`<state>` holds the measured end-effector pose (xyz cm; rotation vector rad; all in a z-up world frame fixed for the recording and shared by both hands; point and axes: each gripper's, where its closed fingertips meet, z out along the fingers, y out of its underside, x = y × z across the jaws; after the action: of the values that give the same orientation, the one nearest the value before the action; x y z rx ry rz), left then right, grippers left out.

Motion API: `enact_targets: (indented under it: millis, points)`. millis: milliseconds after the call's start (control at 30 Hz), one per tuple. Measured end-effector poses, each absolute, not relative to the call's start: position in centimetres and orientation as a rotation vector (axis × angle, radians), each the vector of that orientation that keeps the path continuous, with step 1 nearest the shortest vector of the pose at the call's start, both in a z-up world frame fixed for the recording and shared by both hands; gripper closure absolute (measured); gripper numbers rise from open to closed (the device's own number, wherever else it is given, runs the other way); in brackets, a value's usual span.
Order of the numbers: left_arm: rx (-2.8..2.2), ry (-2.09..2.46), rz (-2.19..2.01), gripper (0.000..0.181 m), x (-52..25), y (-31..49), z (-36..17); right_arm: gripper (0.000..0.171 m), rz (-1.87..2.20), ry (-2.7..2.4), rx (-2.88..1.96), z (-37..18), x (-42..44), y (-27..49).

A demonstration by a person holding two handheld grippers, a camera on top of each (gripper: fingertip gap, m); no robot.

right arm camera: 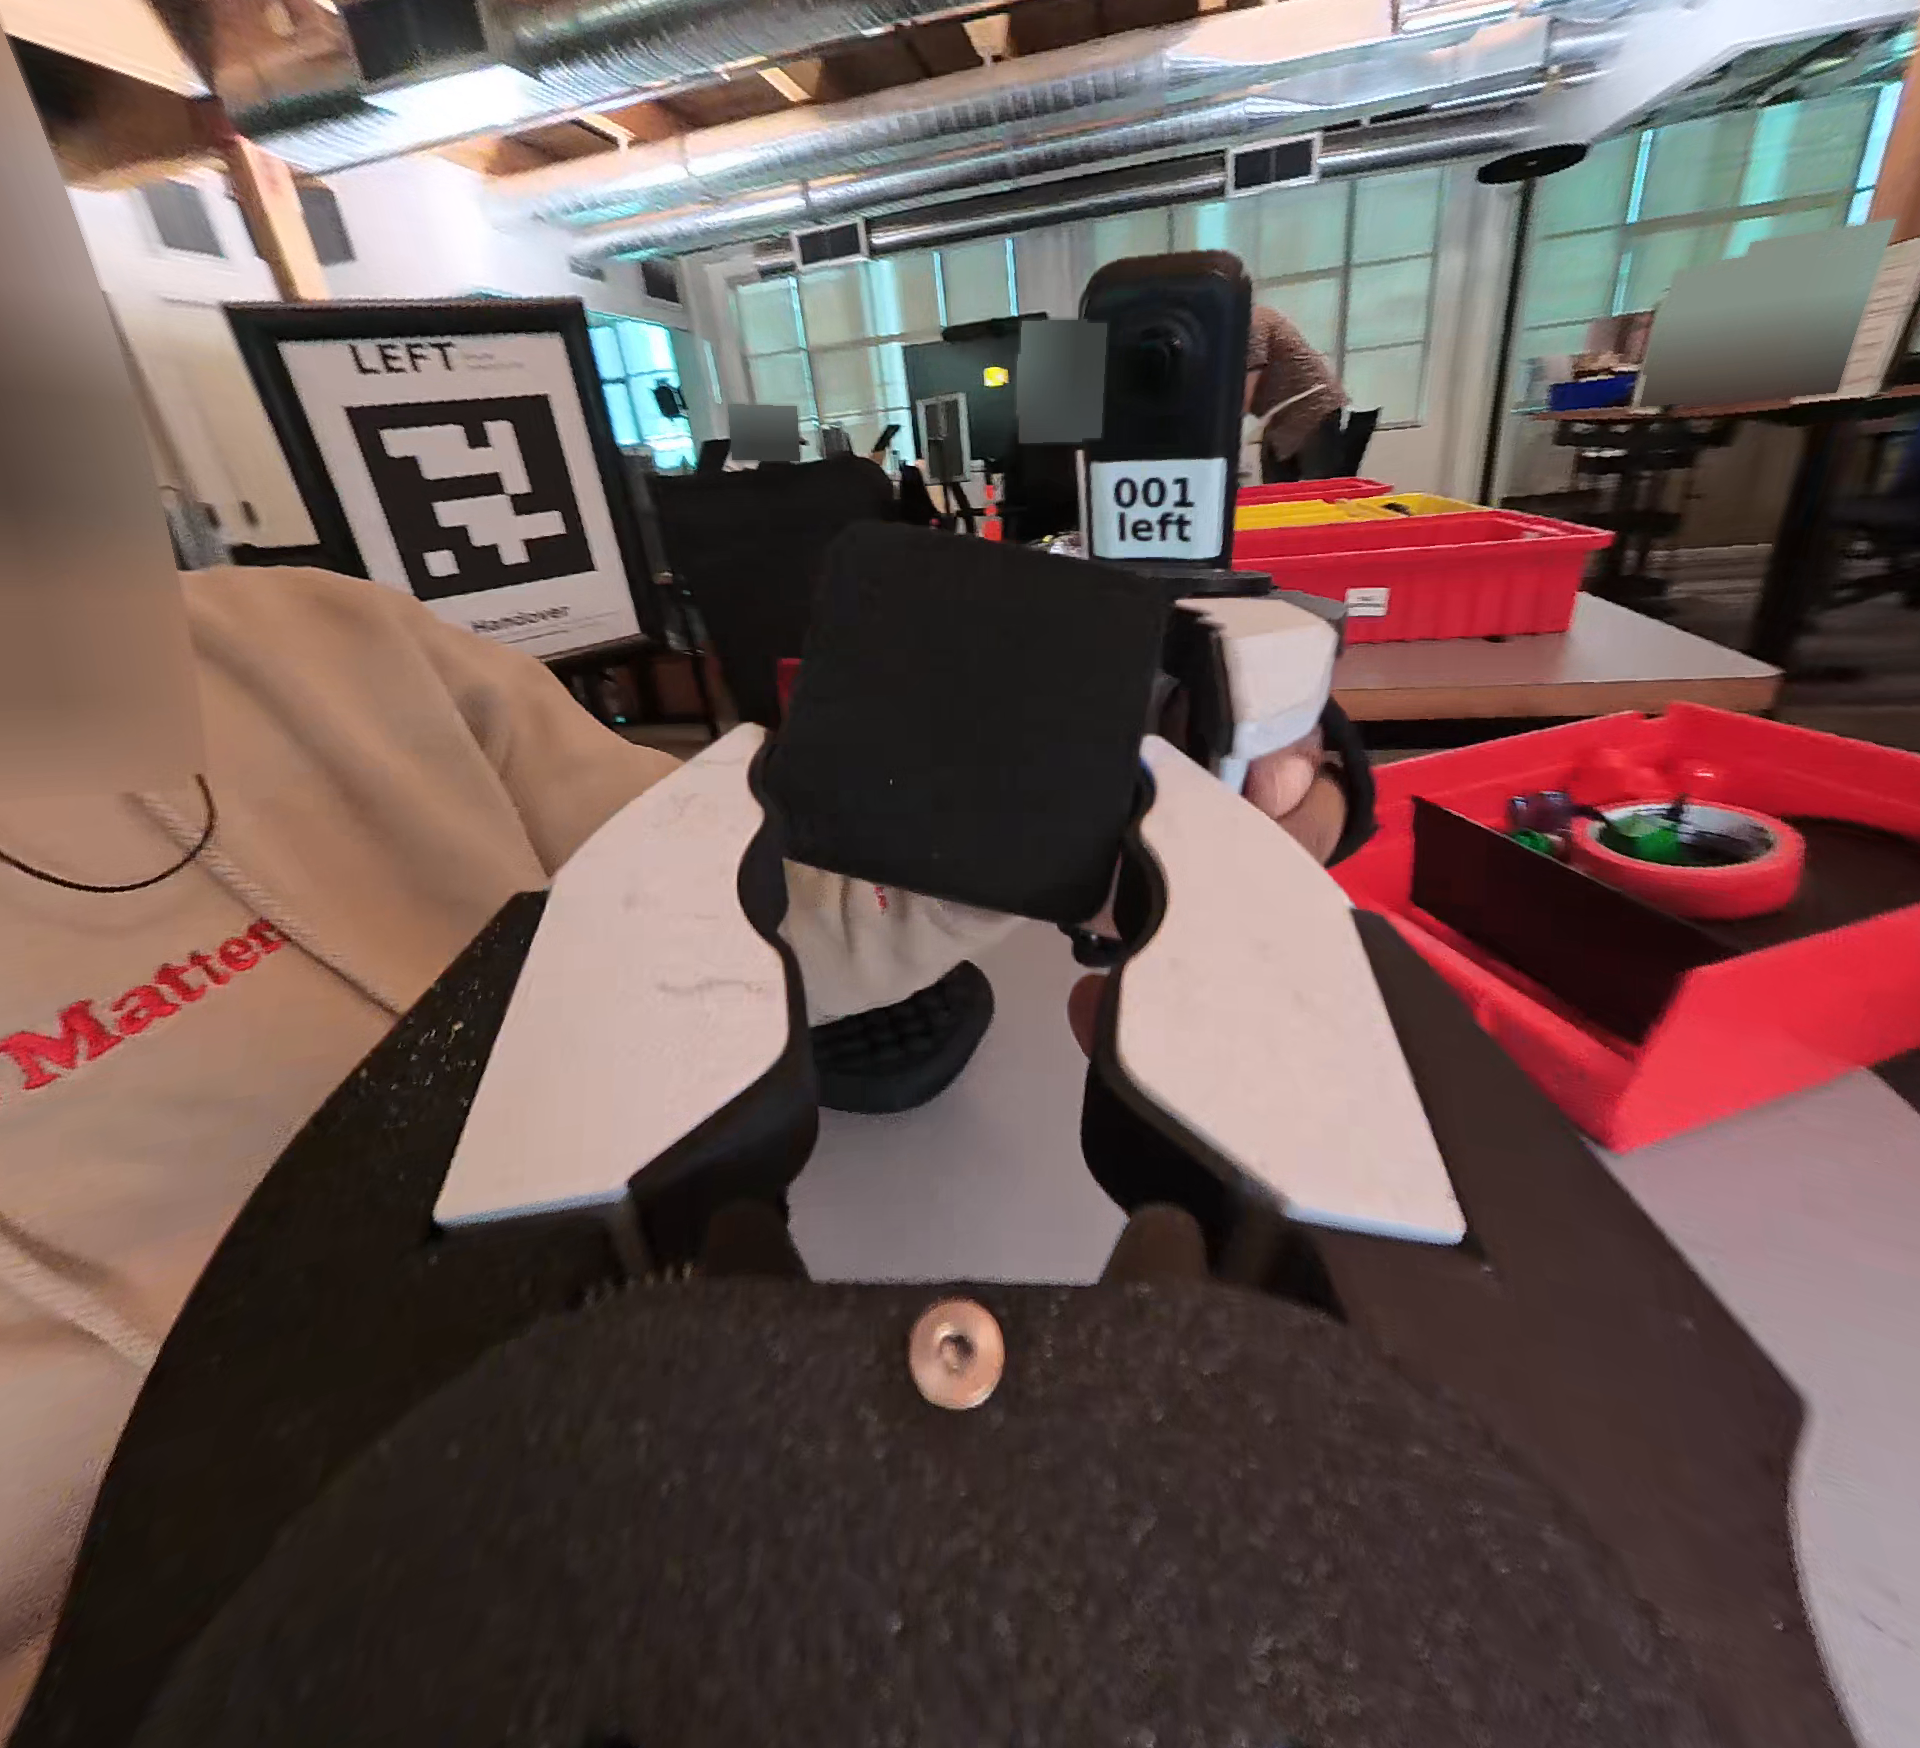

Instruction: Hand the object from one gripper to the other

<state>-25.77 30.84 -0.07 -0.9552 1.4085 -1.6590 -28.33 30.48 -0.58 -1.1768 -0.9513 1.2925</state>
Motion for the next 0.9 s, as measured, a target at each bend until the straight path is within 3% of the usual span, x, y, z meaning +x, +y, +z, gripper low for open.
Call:
enact_targets:
  millis: [233,400,533,900]
  points:
    - [-1.091,1.339,-1.589,0.124,-24.8,32.2,-0.1,0.111,1.110,-0.897,-1.172,-1.7,-28.7,32.5]
    - [-1.210,1.525,-1.165,0.124,-25.4,34.1,-3.1,0.105,0.873,-0.982,-1.336,-3.8,-26.6,34.4]
    - [-1.133,1.722,-0.867,0.124,-25.7,33.5,-5.5,0.106,1.004,-0.907,-1.410,-3.0,-25.6,34.4]
    - [-0.980,1.802,-0.558,0.124,-24.9,33.4,-7.0,0.100,1.471,-0.805,-1.671,-7.0,-28.6,34.4]
